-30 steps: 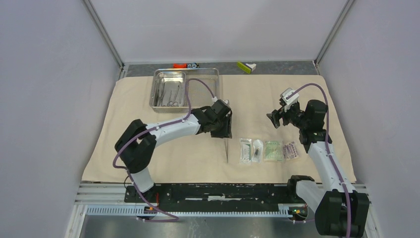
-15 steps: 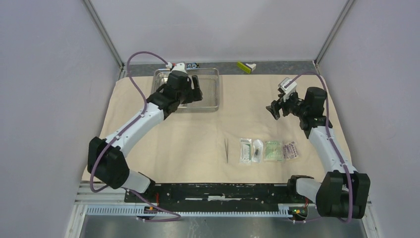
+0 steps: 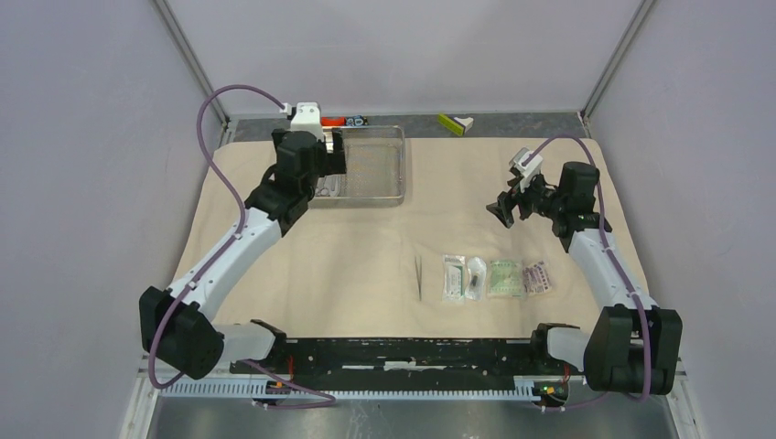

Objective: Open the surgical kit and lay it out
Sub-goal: Adjust the medical item in the container.

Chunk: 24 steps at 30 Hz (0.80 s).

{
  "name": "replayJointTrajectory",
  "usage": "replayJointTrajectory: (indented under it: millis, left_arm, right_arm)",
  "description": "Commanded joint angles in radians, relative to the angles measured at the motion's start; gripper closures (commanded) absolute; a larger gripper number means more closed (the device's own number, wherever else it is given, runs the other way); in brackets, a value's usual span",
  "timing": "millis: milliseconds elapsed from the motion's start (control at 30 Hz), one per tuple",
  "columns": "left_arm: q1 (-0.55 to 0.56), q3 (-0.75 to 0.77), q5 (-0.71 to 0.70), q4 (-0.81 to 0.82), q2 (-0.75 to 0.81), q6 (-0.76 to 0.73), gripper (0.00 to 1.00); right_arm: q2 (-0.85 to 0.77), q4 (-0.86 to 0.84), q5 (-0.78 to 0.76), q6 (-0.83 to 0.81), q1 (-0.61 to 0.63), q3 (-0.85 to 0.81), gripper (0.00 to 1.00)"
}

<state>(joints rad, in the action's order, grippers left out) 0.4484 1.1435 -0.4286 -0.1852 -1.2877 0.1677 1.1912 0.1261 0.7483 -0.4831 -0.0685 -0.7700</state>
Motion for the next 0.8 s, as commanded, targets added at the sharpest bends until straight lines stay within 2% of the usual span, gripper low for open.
replayJointTrajectory:
  millis: [0,167,333,433,600,767]
  left_arm:
    - [-0.022,-0.053,-0.018,0.154,0.033,-0.195,0.0]
    - [-0.097,-0.008,0.057,0.072,-0.003,-0.212,0.0]
    - [-0.165,0.105,0.141,-0.108,-0.077,-0.246,0.0]
    - [-0.208,0.189,0.261,-0.237,-0.158,-0.234,0.02]
    - [-0.238,0.275,0.353,-0.251,-0.3,-0.209,0.04]
    - [-0.267,0.451,0.388,-0.319,-0.521,-0.237,0.19]
  right_arm:
    - [-0.015,-0.053,0.058,0.027,-0.004,-0.035,0.1]
    - [-0.047,-0.046,0.058,0.024,-0.004,-0.034,0.08]
    - [-0.061,-0.039,0.056,-0.004,-0.004,-0.003,0.08]
    - [-0.053,-0.033,0.056,-0.015,-0.004,0.009,0.08]
    - [-0.021,-0.022,0.059,-0.025,-0.004,0.003,0.09]
    - [-0.006,-0.007,0.05,-0.043,-0.004,0.003,0.09]
